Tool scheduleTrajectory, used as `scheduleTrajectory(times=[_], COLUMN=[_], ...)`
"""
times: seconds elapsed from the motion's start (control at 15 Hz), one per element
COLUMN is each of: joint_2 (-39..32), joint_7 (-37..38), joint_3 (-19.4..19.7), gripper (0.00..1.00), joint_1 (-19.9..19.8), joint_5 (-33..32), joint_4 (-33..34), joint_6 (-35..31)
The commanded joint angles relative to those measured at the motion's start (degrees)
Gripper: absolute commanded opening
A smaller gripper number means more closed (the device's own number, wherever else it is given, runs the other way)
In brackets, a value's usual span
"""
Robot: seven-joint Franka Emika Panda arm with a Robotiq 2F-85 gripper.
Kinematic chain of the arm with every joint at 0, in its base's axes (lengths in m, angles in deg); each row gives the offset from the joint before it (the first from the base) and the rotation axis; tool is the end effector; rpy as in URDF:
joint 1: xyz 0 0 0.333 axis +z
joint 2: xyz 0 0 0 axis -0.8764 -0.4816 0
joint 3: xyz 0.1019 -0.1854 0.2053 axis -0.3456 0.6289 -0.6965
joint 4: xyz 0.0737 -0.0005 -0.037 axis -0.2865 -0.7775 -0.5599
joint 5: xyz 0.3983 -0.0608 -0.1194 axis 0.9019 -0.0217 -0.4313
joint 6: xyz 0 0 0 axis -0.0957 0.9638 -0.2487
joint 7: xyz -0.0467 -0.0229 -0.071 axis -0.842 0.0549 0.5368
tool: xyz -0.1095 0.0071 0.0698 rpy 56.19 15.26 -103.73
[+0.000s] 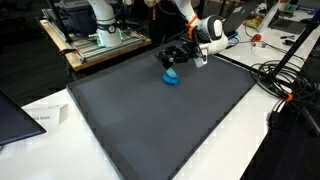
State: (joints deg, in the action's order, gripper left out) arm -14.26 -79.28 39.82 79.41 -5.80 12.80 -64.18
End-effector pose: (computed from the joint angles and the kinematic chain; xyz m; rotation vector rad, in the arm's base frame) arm 0.5791 0.1511 0.0983 1.5097 0.9570 -1.3507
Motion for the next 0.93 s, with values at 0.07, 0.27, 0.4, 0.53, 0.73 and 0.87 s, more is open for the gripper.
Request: scheduleTrajectory(times=[0.07,0.27,0.4,0.53,0.73,0.87], joint_2=[-5.72,-6.2,-6.37,-6.45,-6.69,-6.8], joint_7=[-0.56,-0.1,0.38,0.29,0.58,0.55], joint_3=[-2.65,-2.62,-2.61,-2.59,-2.54,-2.51], gripper=[0.35,0.35,0.35,0.35,0.35,0.35], joint_1=[-0.69,-0.84,-0.99,-1.08,-1.28,-1.39], joint_5=[5.71,7.12,8.24,9.13,10.57,11.38], joint_4=[5.82,7.19,7.98,8.55,9.5,9.95], joint_6=[-2.23,-2.09,-2.37,-2.51,-2.76,-2.91])
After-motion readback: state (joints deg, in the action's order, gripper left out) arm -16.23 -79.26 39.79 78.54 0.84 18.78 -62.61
